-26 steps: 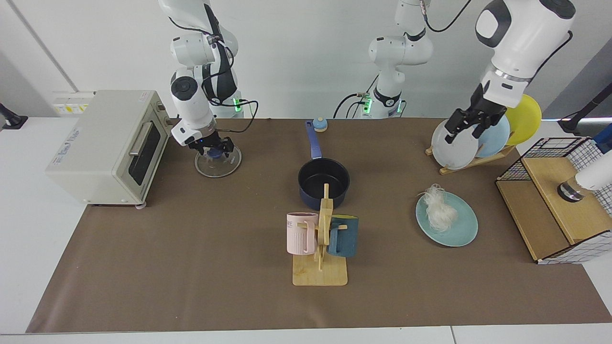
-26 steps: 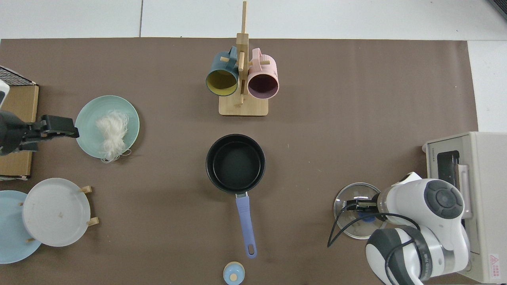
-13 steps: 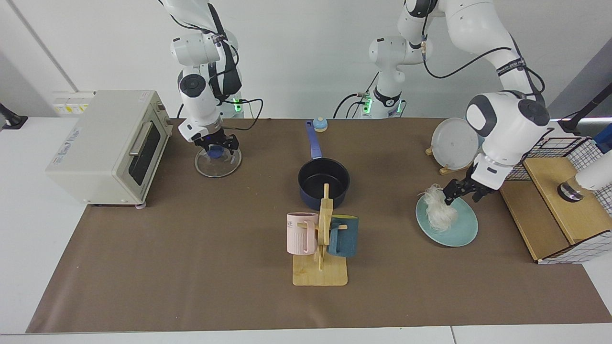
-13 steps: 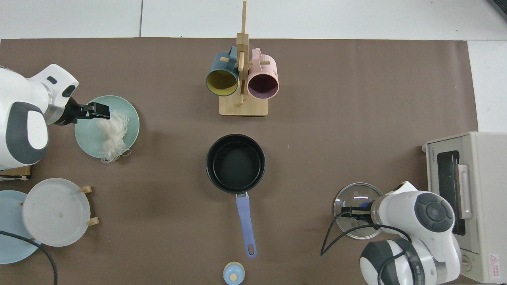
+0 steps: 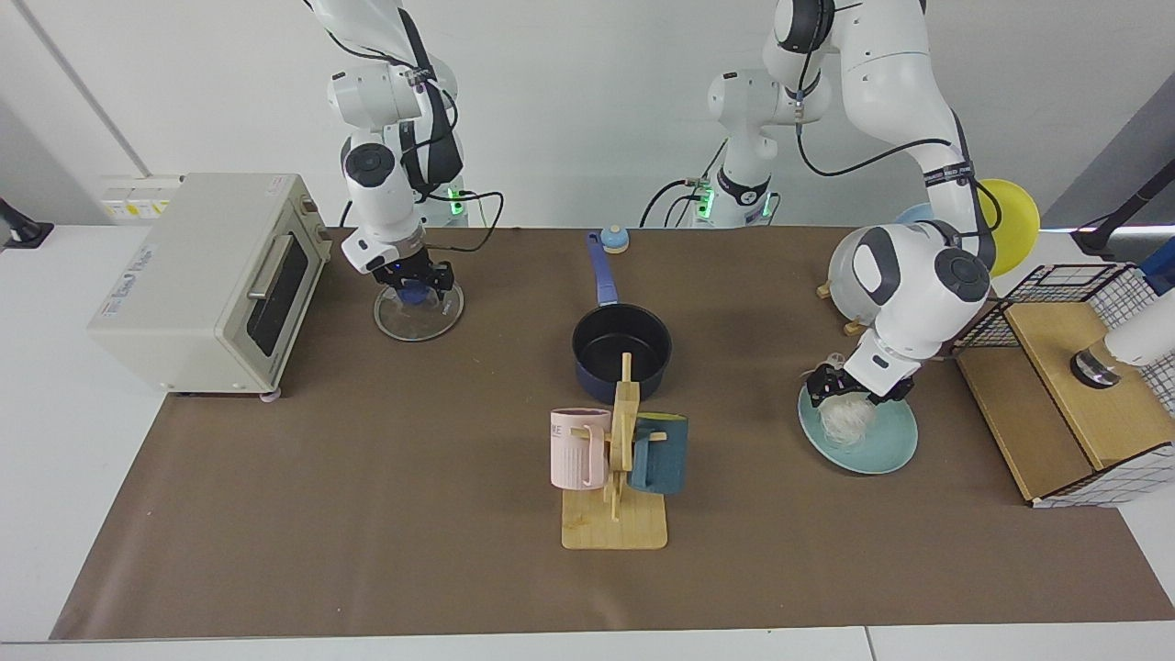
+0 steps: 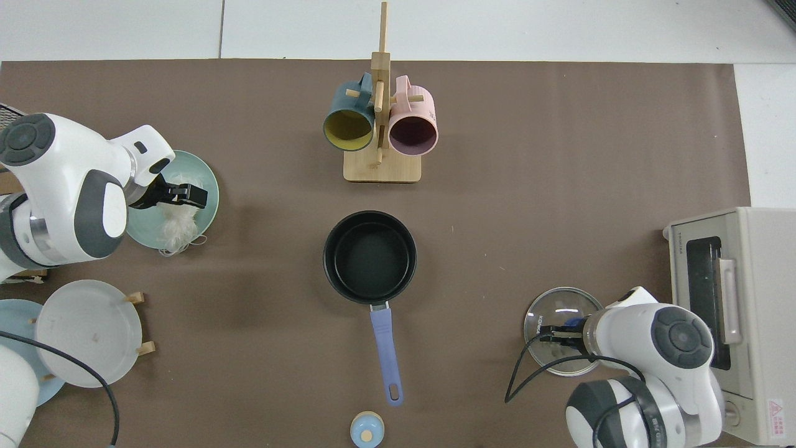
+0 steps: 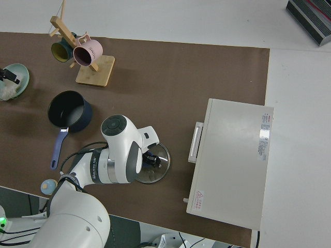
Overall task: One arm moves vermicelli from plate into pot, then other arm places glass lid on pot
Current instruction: 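Grasp the white vermicelli on the blue plate with the left gripper, then carry the vermicelli with the left gripper over the black saucepan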
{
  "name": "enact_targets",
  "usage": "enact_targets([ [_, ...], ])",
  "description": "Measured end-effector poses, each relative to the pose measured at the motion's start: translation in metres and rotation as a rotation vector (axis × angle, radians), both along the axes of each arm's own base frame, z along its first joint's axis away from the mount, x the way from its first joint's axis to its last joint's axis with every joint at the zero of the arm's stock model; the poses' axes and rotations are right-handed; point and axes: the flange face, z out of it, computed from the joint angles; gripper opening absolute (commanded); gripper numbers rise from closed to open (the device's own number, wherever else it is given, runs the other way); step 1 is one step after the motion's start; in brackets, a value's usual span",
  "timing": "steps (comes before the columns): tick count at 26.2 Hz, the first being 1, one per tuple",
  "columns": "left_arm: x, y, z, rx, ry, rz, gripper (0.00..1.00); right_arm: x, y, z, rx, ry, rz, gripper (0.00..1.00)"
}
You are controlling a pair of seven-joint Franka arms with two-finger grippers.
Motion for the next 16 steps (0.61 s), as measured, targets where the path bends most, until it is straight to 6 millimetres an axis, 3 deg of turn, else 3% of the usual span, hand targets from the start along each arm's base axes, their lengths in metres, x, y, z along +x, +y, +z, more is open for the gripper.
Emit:
enact_targets([
  [6, -0.004, 0.006, -0.008, 0.003, 0.002, 0.007, 0.95, 0.002, -0.001, 0.001, 0.002, -0.015, -0.002, 0.78],
  [7, -0.005, 0.006, -0.010, 0.004, 0.002, 0.007, 0.85, 0.002, -0.001, 0.001, 0.002, -0.017, -0.002, 0.73],
  [9, -0.006, 0.007, -0.013, 0.004, -0.001, 0.008, 0.53, 0.002, -0.001, 0.001, 0.002, -0.018, -0.002, 0.66],
  [11, -0.007, 0.007, -0.014, 0.004, 0.001, 0.010, 0.11, 0.002, -0.001, 0.001, 0.002, -0.019, -0.002, 0.58],
  [12, -0.007, 0.007, -0.014, 0.005, 0.001, 0.012, 0.00, 0.003, -0.002, 0.002, 0.002, -0.021, -0.003, 0.53],
  [16, -0.007, 0.010, -0.009, 0.005, -0.003, 0.026, 0.00, 0.005, -0.002, 0.005, 0.004, -0.029, -0.005, 0.37],
])
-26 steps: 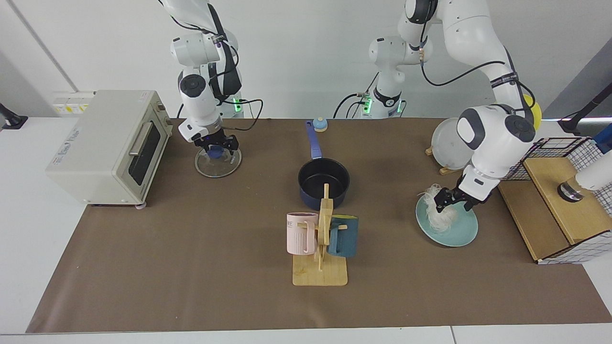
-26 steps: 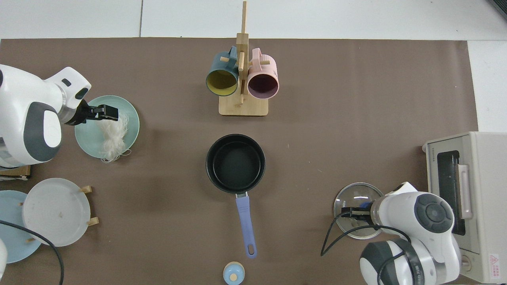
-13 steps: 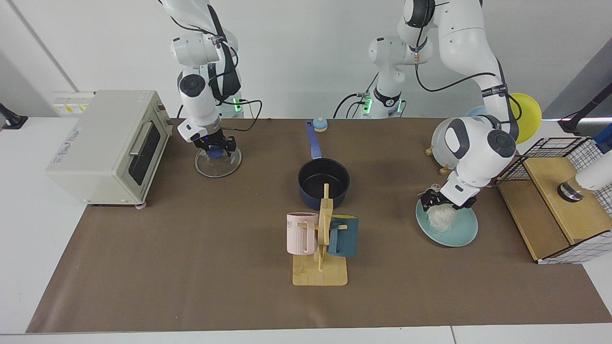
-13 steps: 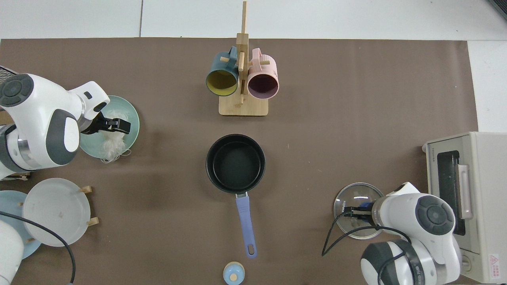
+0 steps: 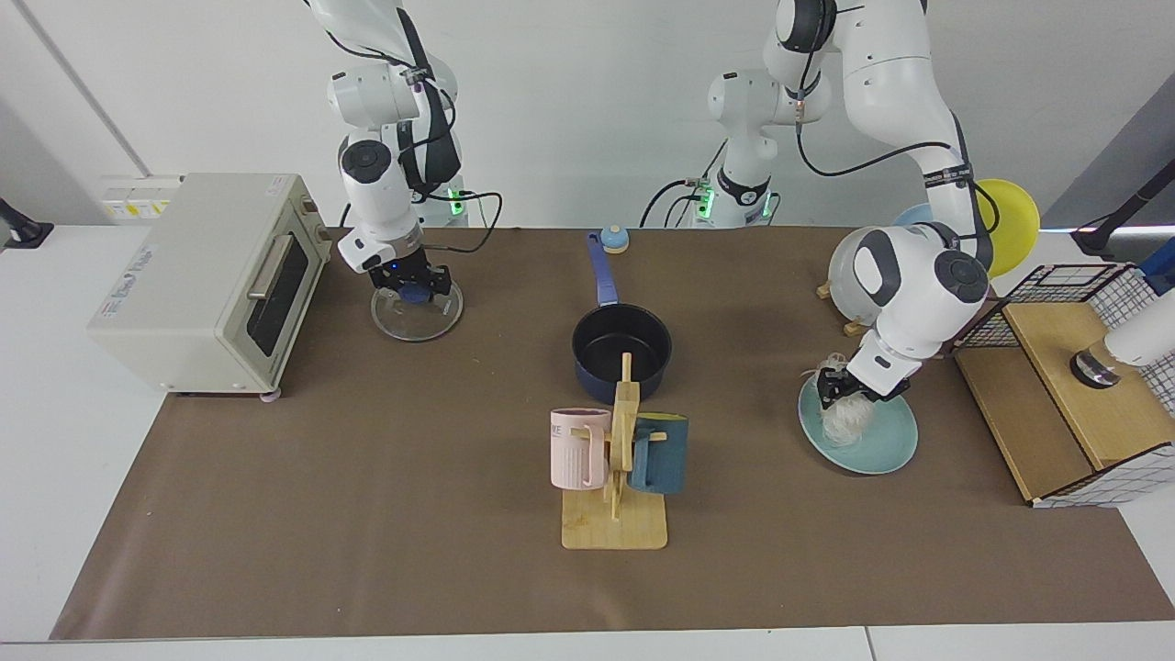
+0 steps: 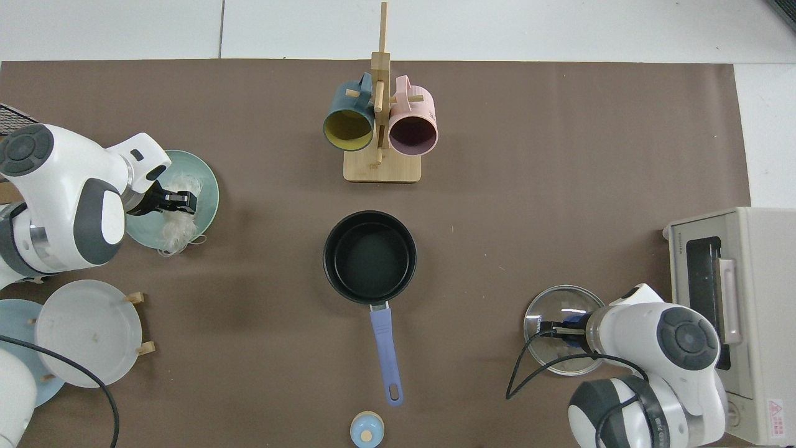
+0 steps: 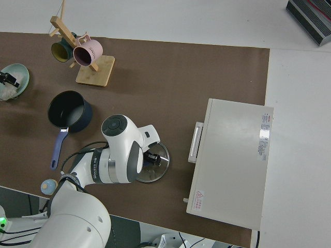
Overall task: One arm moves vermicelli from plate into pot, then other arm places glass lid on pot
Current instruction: 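Carry the vermicelli with the left gripper over the black saucepan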
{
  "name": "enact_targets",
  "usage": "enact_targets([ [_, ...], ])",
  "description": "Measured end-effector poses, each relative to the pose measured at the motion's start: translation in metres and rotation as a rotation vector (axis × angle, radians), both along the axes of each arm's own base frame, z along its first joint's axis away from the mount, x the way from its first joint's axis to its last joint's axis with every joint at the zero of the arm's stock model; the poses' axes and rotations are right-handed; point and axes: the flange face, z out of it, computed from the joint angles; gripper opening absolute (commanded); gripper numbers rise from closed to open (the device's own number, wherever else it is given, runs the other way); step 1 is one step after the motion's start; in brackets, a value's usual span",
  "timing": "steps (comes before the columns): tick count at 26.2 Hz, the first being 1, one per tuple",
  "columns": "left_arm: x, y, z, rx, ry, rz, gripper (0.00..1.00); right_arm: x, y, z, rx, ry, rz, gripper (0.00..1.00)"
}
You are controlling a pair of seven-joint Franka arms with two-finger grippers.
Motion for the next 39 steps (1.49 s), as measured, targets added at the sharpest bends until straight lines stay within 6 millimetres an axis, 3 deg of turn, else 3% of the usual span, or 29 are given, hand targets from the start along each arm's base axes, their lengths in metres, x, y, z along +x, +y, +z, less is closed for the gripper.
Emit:
enact_targets([
  [6, 0.001, -0.005, 0.023, -0.008, 0.022, 0.014, 0.00, 0.007, 0.001, 0.007, 0.000, -0.017, 0.003, 0.29],
  [11, -0.002, -0.034, 0.098, -0.029, -0.012, 0.095, 0.00, 0.023, 0.003, 0.027, -0.001, -0.030, 0.003, 0.29],
  [15, -0.021, -0.084, 0.152, -0.056, -0.035, 0.172, 0.00, 0.039, 0.005, 0.045, -0.005, -0.030, 0.003, 0.29],
  [20, -0.057, -0.179, 0.193, -0.084, -0.044, 0.217, 0.00, 0.058, 0.006, 0.065, -0.009, -0.032, 0.002, 0.29],
  [24, -0.087, -0.257, 0.198, -0.100, -0.034, 0.184, 0.00, 0.072, 0.008, 0.077, -0.017, -0.020, 0.005, 0.29],
  [27, -0.106, -0.298, 0.194, -0.117, -0.042, 0.151, 0.00, 0.086, 0.007, 0.088, -0.024, -0.005, 0.010, 0.29],
  [29, -0.111, -0.310, 0.190, -0.129, -0.056, 0.138, 0.00, 0.096, 0.005, 0.095, -0.027, 0.002, 0.014, 0.29],
  [34, -0.115, -0.317, 0.178, -0.133, -0.057, 0.123, 0.00, 0.114, -0.003, 0.106, -0.030, 0.007, 0.027, 0.29],
  [39, -0.129, -0.343, 0.142, -0.133, -0.034, 0.087, 0.00, 0.120, -0.006, 0.106, -0.031, 0.008, 0.038, 0.29],
])
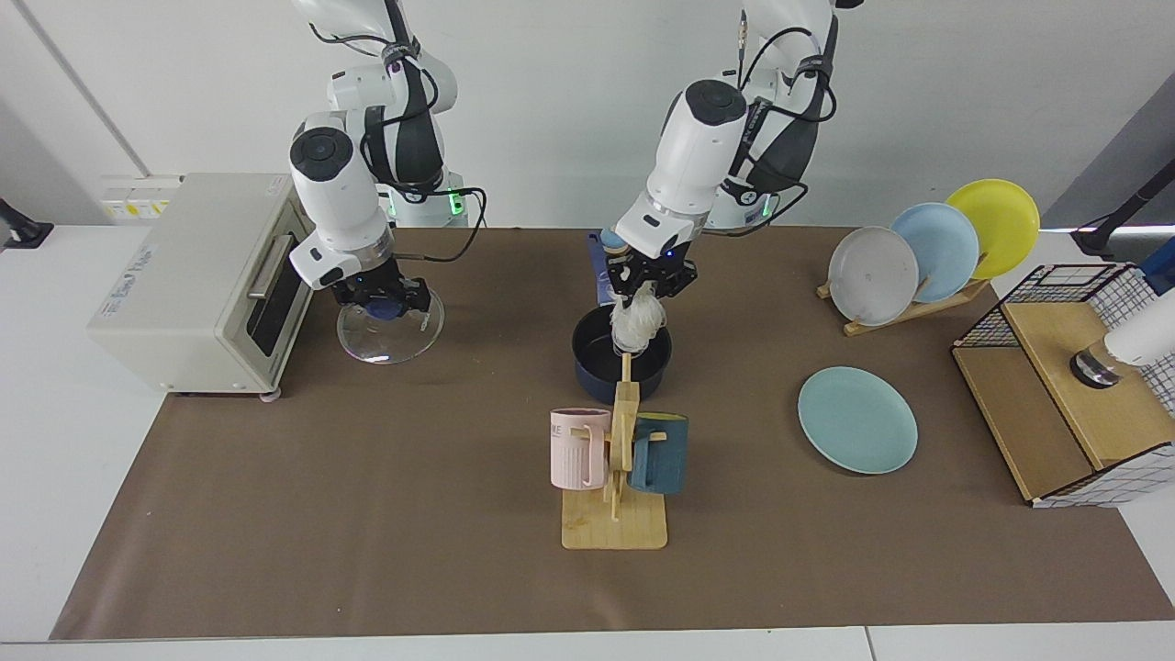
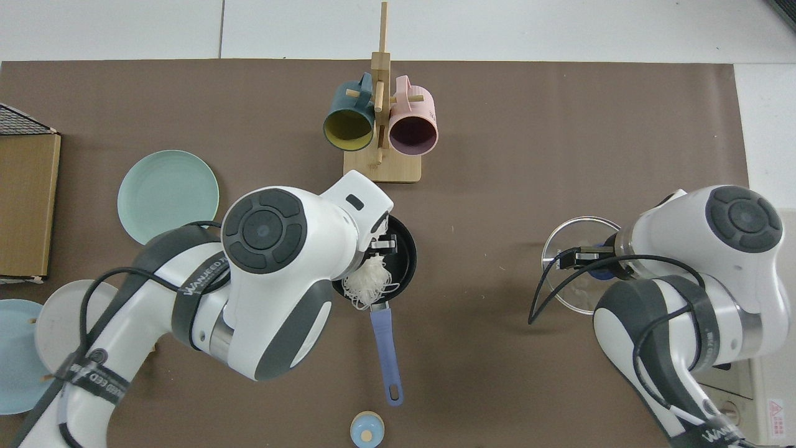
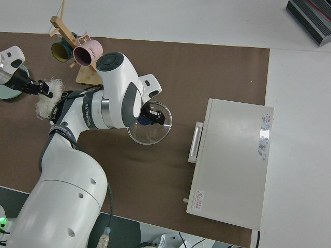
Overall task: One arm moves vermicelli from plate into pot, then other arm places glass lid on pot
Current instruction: 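Carry the vermicelli with the left gripper over the black saucepan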
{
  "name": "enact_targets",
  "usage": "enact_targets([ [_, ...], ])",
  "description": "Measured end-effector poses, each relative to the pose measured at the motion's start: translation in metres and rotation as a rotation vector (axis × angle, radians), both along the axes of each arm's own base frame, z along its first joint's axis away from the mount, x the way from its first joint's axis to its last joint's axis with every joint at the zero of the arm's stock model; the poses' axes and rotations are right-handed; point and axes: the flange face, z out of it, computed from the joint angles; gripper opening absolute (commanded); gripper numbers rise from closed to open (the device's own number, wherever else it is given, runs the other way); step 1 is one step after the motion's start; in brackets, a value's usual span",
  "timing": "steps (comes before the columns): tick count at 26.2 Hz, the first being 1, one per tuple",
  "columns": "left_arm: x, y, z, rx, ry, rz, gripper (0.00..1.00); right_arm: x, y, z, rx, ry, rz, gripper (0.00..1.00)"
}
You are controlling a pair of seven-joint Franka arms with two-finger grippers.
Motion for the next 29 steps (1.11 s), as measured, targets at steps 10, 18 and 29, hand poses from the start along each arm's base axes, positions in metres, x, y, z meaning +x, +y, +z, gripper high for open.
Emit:
enact_targets([
  [10, -0.011, -0.025, -0.063, -0.011, 0.032, -0.022, 0.00, 0.001, 0.000, -0.001, -0.001, 0.003, 0.001, 0.29],
  [18, -0.016, -0.030, -0.095, -0.003, 0.070, -0.033, 0.00, 0.001, -0.001, -0.001, -0.001, 0.002, 0.001, 0.29],
  [29, -0.012, -0.028, -0.109, -0.009, 0.072, -0.023, 1.00, 0.001, -0.001, 0.000, 0.000, 0.001, 0.000, 0.29],
])
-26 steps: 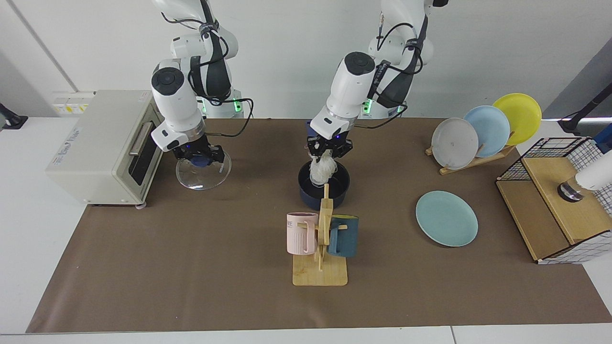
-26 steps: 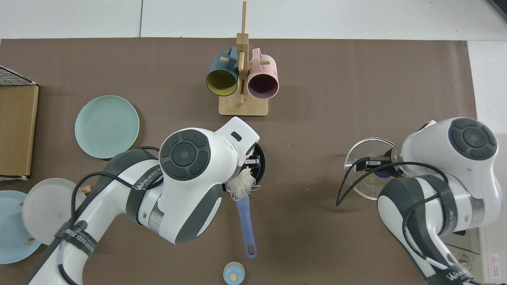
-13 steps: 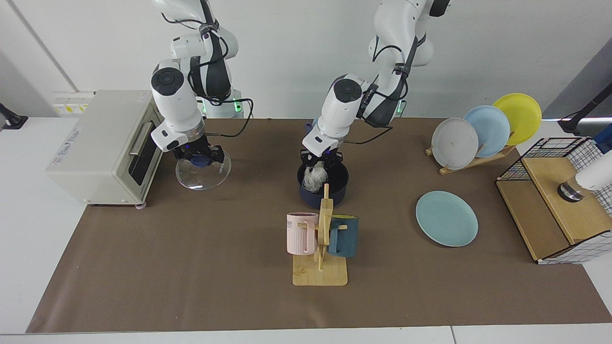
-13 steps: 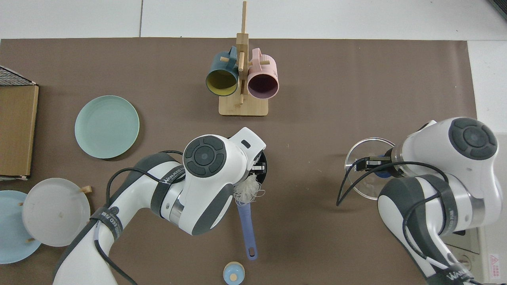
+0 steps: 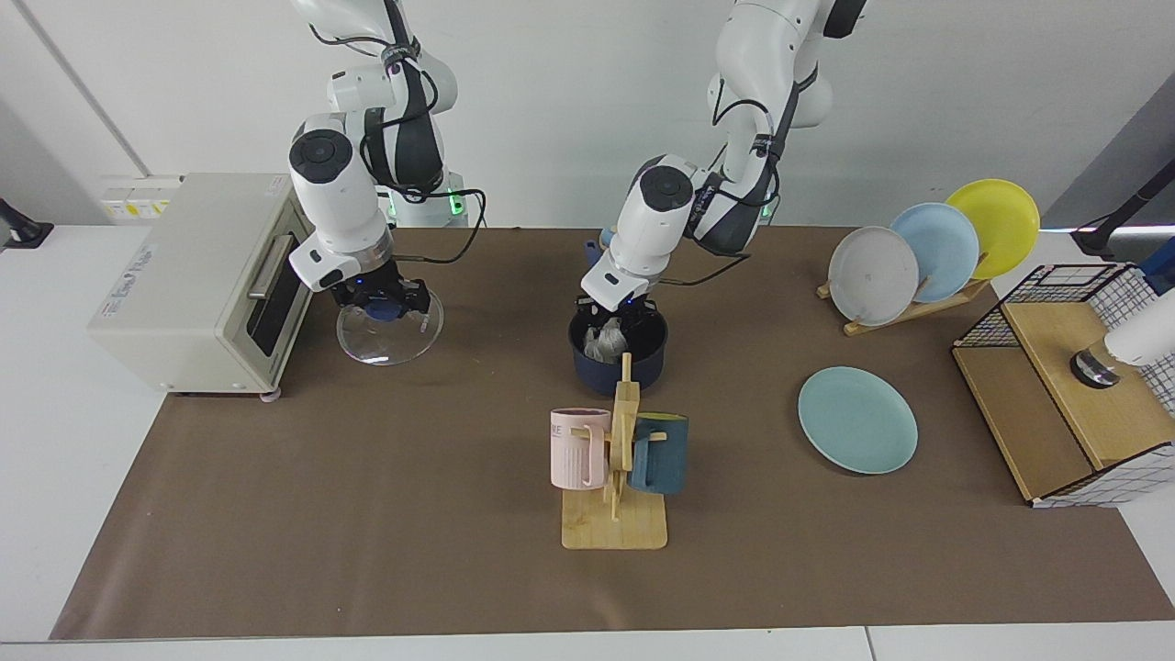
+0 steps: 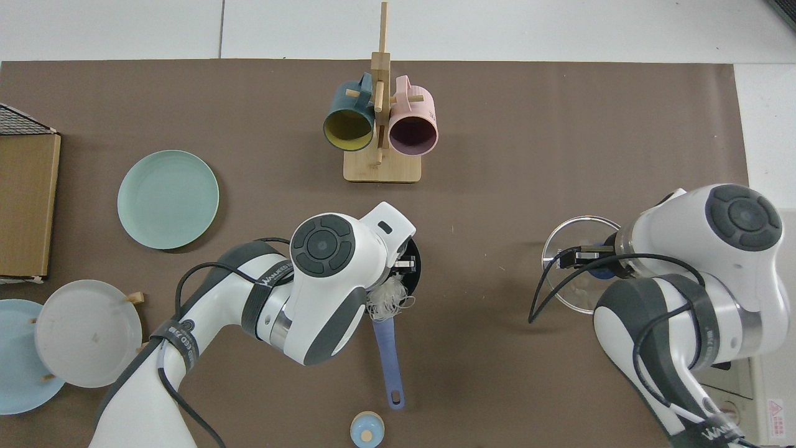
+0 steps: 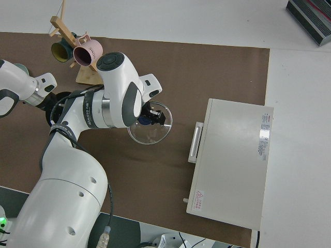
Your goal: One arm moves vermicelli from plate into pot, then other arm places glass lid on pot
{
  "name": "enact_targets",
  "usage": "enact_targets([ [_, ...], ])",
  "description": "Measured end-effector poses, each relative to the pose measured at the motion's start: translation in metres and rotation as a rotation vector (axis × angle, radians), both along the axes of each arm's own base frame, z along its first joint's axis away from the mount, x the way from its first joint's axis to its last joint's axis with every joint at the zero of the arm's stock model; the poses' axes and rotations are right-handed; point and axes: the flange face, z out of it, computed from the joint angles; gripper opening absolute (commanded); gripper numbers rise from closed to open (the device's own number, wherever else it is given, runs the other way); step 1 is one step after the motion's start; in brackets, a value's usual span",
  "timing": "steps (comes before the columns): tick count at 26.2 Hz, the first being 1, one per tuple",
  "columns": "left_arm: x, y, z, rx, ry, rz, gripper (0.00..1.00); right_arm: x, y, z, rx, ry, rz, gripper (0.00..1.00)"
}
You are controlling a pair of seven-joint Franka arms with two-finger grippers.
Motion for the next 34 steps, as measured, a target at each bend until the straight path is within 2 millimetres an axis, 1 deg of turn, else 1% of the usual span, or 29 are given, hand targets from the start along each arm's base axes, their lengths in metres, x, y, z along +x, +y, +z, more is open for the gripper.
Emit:
enact_targets([
  [6, 0.003, 0.001, 0.003, -0.004, -0.006, 0.004, 1.00, 0.000, 0.000, 0.000, 0.000, 0.000, 0.000, 0.29],
  [10, 0.011, 0.006, 0.011, -0.011, -0.022, 0.019, 1.00, 0.000, 0.000, 0.000, 0.000, 0.000, 0.000, 0.29],
  [12, 0.019, 0.012, 0.018, -0.014, -0.028, 0.035, 1.00, 0.000, 0.000, 0.000, 0.000, 0.000, 0.000, 0.30],
  [15, 0.038, 0.029, 0.039, -0.010, -0.022, 0.066, 1.00, 0.000, 0.000, 0.000, 0.000, 0.000, 0.000, 0.29],
  [18, 0.054, 0.043, 0.071, -0.009, -0.019, 0.088, 1.00, 0.000, 0.001, 0.000, 0.001, -0.001, 0.002, 0.29],
  [20, 0.062, 0.048, 0.094, -0.010, -0.020, 0.095, 1.00, 0.000, 0.004, 0.001, 0.001, -0.001, 0.006, 0.30],
  [22, 0.066, 0.051, 0.113, -0.011, -0.024, 0.098, 1.00, -0.001, 0.009, 0.001, 0.001, -0.002, 0.007, 0.30],
  [24, 0.067, 0.053, 0.128, -0.010, -0.026, 0.099, 1.00, -0.002, 0.019, 0.001, -0.001, -0.004, -0.001, 0.30],
  [28, 0.065, 0.062, 0.154, -0.003, -0.030, 0.105, 1.00, -0.005, 0.046, 0.004, -0.005, -0.012, -0.022, 0.29],
  [30, 0.064, 0.073, 0.169, 0.003, -0.035, 0.119, 1.00, -0.007, 0.060, 0.005, -0.006, -0.018, -0.028, 0.29],
  [34, 0.059, 0.104, 0.206, 0.020, -0.058, 0.150, 0.99, -0.009, 0.083, 0.011, -0.006, -0.033, -0.047, 0.28],
])
